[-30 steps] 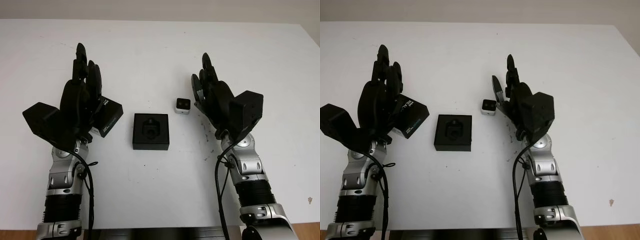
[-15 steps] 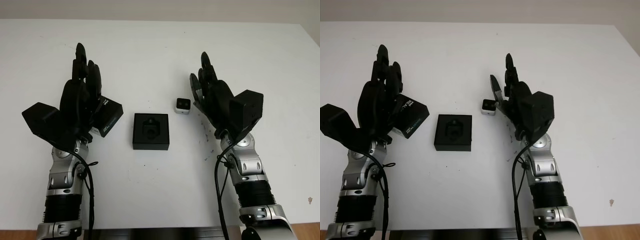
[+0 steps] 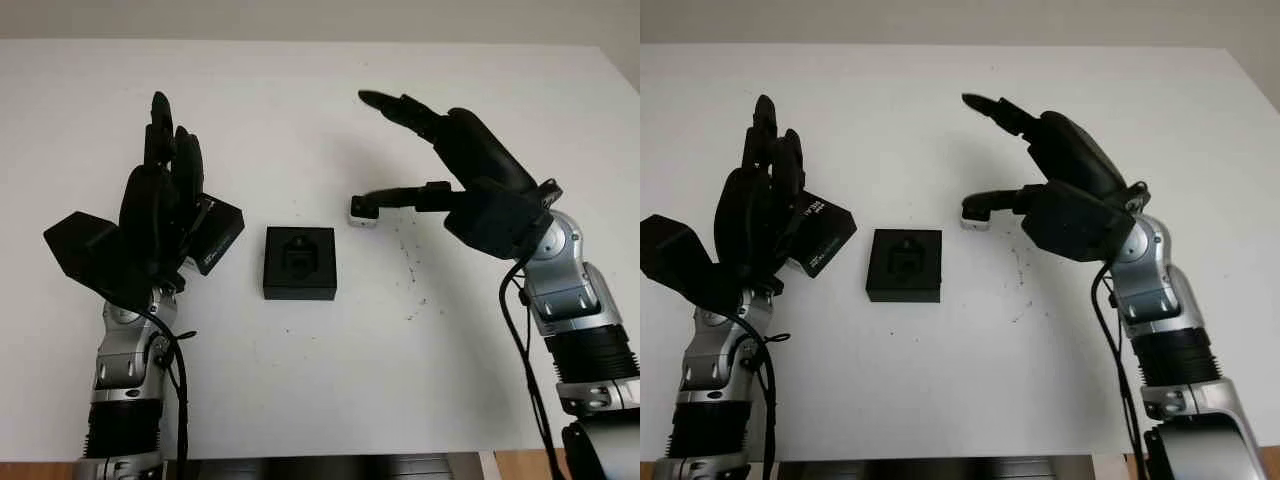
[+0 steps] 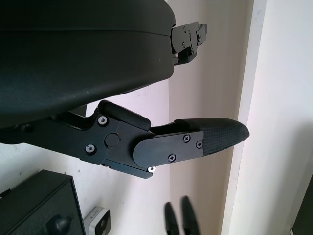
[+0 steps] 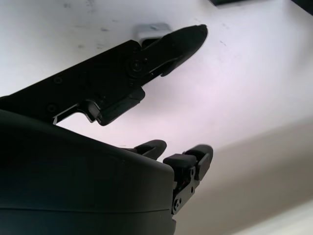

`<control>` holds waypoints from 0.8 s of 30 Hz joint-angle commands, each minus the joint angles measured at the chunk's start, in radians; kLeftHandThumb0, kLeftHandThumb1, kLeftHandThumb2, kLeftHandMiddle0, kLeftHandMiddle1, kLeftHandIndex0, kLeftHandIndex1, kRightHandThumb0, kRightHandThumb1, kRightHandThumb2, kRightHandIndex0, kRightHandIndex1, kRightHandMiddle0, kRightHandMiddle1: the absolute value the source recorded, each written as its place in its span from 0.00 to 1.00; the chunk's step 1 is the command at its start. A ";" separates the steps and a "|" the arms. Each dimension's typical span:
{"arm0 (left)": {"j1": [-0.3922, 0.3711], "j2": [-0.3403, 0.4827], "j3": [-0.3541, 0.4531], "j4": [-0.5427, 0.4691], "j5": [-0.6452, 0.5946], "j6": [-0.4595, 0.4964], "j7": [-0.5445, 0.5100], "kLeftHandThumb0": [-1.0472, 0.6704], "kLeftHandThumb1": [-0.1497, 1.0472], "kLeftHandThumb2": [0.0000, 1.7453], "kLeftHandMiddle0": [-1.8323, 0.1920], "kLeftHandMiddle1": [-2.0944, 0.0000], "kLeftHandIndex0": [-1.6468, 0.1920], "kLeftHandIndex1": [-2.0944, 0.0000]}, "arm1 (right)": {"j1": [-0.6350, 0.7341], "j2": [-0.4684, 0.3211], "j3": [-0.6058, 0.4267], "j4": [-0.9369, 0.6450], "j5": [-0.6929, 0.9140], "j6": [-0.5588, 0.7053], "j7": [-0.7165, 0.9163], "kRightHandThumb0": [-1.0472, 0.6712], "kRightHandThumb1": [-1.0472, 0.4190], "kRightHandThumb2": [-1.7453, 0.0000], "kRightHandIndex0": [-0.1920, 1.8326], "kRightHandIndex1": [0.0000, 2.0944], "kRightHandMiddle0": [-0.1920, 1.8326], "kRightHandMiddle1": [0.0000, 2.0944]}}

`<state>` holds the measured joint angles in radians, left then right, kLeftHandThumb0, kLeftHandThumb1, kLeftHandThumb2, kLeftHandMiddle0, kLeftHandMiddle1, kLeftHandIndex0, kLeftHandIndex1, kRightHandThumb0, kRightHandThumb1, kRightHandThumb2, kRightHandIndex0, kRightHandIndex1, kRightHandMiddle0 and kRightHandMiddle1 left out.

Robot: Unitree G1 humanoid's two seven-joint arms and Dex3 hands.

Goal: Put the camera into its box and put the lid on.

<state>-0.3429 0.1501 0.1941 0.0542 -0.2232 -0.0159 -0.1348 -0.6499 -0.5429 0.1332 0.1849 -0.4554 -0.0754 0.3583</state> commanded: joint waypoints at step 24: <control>-0.022 -0.020 -0.015 -0.002 0.000 -0.007 0.014 0.16 1.00 0.28 1.00 1.00 1.00 1.00 | -0.105 -0.028 0.207 -0.097 -0.435 0.208 0.059 0.14 0.07 0.97 0.08 0.61 0.15 0.57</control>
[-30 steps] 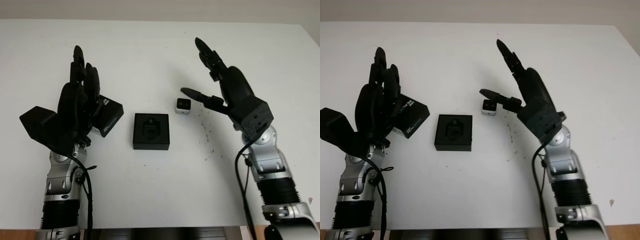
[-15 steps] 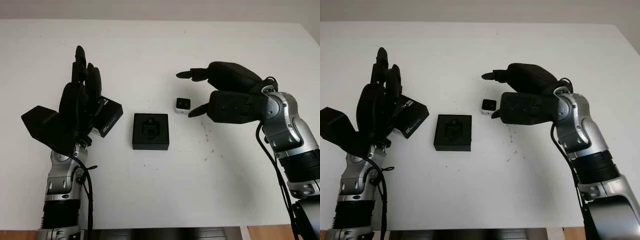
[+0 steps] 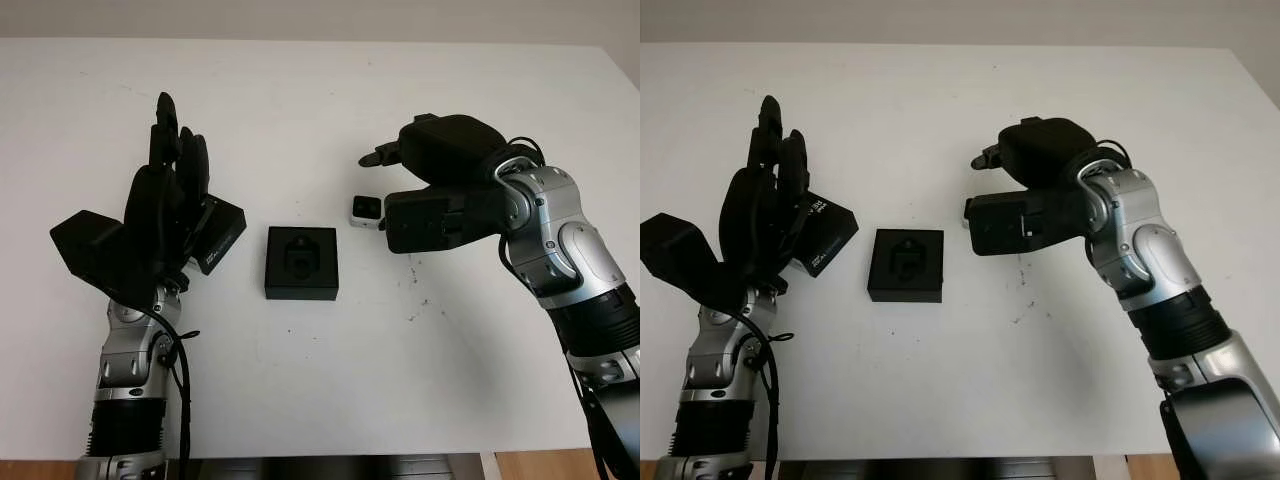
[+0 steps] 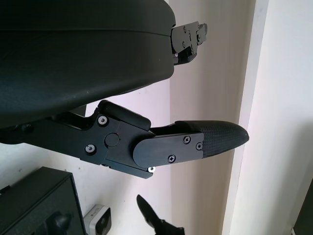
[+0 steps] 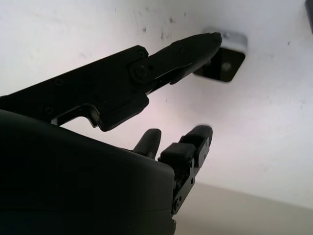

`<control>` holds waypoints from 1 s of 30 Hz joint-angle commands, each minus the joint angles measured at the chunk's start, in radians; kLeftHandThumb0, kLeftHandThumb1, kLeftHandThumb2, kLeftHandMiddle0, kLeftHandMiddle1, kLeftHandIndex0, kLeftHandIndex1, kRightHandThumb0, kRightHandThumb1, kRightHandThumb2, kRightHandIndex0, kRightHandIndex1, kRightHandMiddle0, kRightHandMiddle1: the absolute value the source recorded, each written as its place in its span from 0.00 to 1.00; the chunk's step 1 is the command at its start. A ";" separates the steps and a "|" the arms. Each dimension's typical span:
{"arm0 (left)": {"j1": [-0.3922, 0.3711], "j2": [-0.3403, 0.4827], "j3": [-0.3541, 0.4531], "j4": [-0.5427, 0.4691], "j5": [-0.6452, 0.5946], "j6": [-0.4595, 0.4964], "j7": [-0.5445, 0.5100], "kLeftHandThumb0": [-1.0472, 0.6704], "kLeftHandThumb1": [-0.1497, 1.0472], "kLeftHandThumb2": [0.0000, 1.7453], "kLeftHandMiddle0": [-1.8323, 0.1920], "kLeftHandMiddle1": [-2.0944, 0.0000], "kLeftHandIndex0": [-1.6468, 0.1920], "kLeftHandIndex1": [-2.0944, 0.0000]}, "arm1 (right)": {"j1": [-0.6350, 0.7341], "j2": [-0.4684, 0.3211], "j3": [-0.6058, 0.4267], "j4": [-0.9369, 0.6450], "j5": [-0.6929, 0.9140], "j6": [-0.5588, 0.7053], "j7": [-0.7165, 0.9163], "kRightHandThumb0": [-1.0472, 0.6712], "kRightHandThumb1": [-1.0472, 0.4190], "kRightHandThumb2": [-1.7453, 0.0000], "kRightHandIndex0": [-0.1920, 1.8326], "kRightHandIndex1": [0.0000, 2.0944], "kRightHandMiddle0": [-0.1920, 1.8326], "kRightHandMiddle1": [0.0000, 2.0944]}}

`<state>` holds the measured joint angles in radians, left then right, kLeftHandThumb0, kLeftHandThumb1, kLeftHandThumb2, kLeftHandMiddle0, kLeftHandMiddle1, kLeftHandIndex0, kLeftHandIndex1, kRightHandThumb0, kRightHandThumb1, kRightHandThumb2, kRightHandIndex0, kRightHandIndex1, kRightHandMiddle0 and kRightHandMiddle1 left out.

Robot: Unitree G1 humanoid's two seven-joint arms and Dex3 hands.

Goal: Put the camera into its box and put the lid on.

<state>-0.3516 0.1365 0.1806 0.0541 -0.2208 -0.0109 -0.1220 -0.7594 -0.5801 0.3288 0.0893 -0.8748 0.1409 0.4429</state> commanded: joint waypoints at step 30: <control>-0.009 0.007 0.002 -0.009 0.010 -0.015 0.009 0.17 1.00 0.28 1.00 1.00 1.00 1.00 | 0.061 0.068 0.071 0.014 -0.114 0.040 -0.065 0.11 0.04 0.97 0.17 0.04 0.07 0.51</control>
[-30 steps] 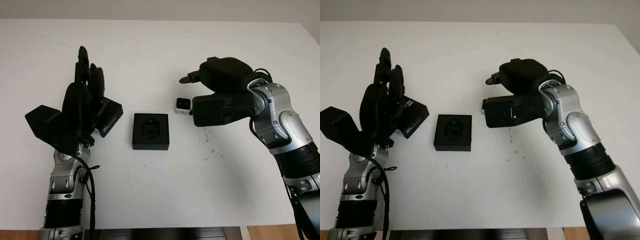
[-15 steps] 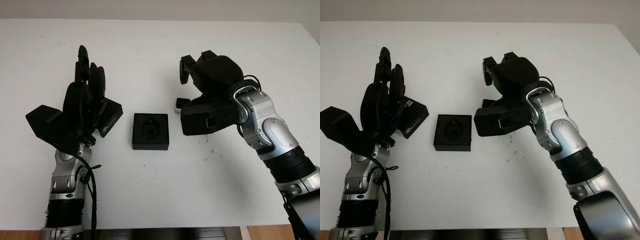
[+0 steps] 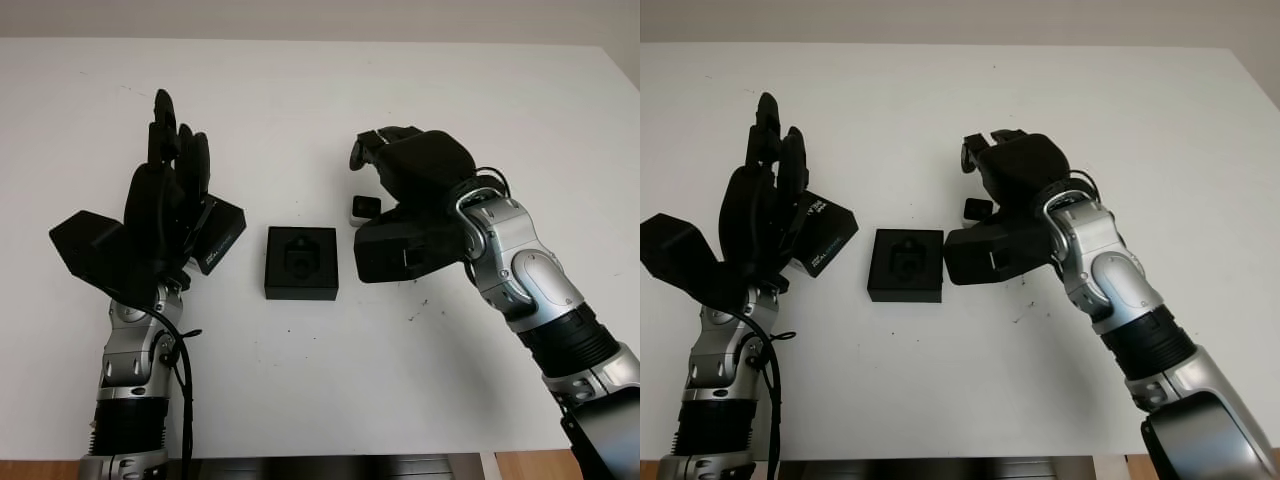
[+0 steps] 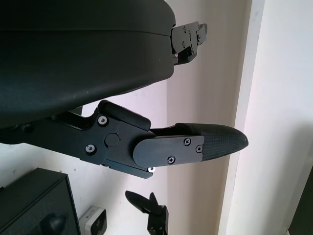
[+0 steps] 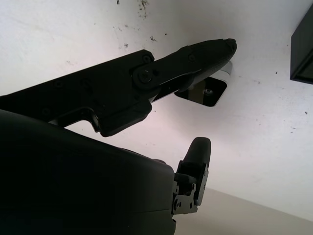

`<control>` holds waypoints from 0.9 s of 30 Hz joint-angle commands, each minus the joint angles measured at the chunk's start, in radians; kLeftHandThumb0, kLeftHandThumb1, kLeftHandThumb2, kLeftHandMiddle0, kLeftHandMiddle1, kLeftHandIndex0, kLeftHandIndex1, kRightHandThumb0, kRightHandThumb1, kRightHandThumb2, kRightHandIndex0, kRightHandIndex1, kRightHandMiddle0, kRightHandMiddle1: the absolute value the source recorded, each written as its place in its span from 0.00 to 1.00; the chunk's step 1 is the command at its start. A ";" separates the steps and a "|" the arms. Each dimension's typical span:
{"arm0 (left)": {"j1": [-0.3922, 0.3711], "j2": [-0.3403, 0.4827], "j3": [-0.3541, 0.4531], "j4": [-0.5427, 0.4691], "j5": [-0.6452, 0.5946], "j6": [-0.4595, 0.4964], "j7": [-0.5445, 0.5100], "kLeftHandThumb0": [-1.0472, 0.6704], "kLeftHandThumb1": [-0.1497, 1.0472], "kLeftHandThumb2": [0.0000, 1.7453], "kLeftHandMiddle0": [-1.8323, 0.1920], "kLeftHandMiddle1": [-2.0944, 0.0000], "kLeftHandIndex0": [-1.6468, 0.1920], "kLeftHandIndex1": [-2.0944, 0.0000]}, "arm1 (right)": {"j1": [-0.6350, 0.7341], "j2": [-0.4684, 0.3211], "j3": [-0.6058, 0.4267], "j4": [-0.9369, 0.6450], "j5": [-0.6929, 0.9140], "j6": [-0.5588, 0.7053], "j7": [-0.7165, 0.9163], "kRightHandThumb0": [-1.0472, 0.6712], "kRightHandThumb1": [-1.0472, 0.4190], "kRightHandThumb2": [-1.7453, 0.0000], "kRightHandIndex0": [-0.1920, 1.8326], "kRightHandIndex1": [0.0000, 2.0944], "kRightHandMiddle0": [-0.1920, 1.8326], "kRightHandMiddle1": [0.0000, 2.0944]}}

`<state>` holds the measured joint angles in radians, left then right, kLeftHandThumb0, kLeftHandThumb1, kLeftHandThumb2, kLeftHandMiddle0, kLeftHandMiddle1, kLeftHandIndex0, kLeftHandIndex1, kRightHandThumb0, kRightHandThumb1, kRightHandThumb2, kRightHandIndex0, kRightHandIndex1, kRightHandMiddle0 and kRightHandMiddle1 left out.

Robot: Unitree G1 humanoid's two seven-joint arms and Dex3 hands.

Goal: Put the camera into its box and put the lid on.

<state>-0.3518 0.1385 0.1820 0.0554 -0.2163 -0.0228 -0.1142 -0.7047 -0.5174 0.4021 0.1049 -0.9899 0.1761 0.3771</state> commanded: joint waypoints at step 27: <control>-0.002 -0.004 0.007 -0.007 0.003 -0.022 0.019 0.17 1.00 0.25 1.00 1.00 1.00 1.00 | -0.024 0.005 0.007 0.151 0.006 -0.055 -0.086 0.22 0.06 0.97 0.21 0.04 0.15 0.69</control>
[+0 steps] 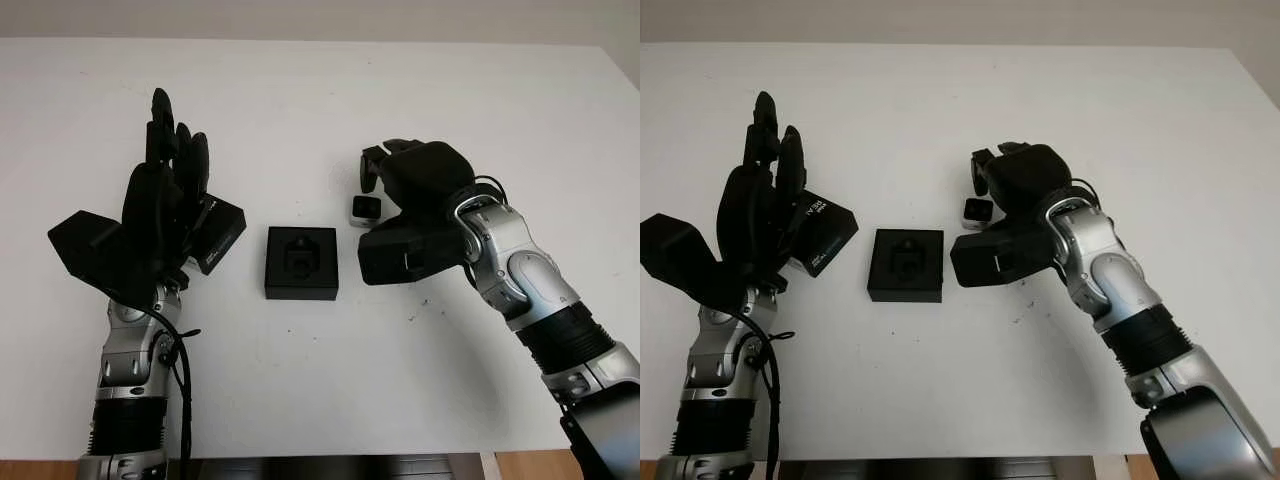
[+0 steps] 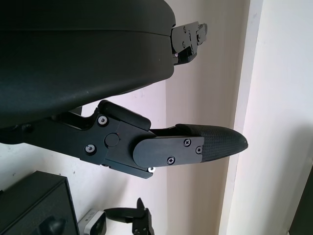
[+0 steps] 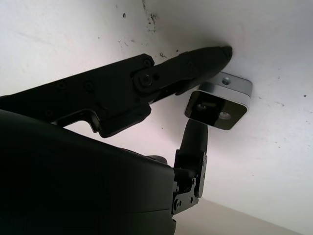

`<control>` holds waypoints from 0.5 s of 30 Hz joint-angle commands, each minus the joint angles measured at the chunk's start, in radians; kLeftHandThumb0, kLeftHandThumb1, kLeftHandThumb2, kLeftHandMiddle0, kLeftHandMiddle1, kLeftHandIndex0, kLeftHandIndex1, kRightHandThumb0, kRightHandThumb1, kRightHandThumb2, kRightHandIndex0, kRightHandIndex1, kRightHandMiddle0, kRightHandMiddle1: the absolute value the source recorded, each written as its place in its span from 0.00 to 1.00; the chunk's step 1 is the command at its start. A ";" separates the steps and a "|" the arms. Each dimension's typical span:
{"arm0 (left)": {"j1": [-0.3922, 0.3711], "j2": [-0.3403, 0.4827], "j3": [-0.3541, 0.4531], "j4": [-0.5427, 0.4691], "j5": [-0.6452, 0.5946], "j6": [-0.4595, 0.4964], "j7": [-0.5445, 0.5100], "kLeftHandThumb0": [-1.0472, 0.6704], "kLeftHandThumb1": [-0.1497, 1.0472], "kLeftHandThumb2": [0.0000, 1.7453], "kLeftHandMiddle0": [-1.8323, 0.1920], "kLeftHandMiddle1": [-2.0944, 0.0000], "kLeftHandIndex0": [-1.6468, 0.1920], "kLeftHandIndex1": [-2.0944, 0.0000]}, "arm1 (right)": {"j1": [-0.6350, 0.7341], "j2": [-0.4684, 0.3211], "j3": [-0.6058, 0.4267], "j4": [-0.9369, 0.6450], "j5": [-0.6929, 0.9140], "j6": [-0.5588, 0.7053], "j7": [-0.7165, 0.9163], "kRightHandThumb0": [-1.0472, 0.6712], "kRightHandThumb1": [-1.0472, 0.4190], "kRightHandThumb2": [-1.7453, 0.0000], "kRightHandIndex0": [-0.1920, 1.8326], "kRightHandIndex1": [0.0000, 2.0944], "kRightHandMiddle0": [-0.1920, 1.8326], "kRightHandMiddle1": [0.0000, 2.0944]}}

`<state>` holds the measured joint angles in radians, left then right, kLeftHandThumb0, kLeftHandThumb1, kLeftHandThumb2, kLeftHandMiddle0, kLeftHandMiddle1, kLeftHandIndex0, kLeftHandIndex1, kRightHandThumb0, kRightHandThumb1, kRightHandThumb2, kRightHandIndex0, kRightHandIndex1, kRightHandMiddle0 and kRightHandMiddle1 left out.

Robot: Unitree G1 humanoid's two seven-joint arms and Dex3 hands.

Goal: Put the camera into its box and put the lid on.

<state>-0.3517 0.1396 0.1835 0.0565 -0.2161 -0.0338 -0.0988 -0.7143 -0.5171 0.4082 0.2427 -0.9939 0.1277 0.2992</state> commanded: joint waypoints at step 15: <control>0.004 0.011 -0.008 -0.010 0.030 -0.004 -0.006 0.16 1.00 0.28 1.00 1.00 1.00 1.00 | -0.026 0.016 0.003 0.075 0.061 -0.046 -0.056 0.21 0.06 0.97 0.25 0.04 0.19 0.81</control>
<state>-0.3516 0.1442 0.1798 0.0565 -0.1966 -0.0339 -0.1029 -0.7392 -0.5057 0.4084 0.3187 -0.9424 0.0867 0.2469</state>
